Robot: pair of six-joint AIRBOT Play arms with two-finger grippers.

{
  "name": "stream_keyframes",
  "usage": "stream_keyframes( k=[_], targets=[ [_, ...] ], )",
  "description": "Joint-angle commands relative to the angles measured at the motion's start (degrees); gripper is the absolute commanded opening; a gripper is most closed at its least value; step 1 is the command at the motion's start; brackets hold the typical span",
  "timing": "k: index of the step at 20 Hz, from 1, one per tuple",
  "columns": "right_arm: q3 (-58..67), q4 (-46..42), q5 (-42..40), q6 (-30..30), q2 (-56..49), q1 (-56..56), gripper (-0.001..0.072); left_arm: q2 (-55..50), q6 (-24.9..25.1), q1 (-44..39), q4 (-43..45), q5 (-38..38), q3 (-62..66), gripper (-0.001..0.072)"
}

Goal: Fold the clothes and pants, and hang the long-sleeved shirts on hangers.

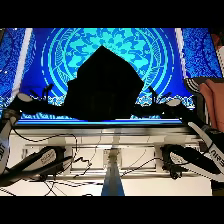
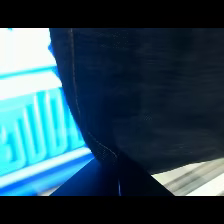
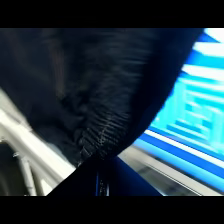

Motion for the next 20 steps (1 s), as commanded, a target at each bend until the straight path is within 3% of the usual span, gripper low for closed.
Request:
stream_keyframes(
  k=[1, 5, 9, 11, 15, 17, 20],
  targets=[
    [8.3, 0.2, 6.4, -2.0, 4.6, 0.0, 0.0032, 4.6, 0.9, -0.4, -1.6, -5.7, 11.6, 0.0024],
    [22.8, -0.1, 8.0, -1.9, 13.5, 0.0, 0.0031, 16.8, 0.9, -0.4, -5.7, -1.2, 28.2, 0.0024],
    [35.2, -1.4, 7.9, -0.9, 22.1, 0.0, 0.0031, 32.1, 0.9, -0.4, -7.9, 16.7, 34.5, 0.0024],
    [39.6, -2.8, 7.3, -0.7, 25.8, 0.0, 0.003, 39.1, 0.9, -0.4, -7.7, 21.5, 34.5, 0.0024],
    [45.7, -2.4, 5.6, 0.9, 29.6, 1.3, 0.0031, 48.5, 0.9, -0.4, -7.7, 21.1, 34.4, 0.0024],
    [45.7, -4.0, 5.4, 2.8, 29.3, 4.6, 0.003, 50.3, -2.7, -0.4, -7.7, 20.5, 34.4, 0.0023],
    [40.0, -15.8, 2.7, 13.4, 27.5, 12.0, 0.003, 48.4, -7.0, -0.4, -7.7, 12.5, 32.2, 0.0022]
  ],
)
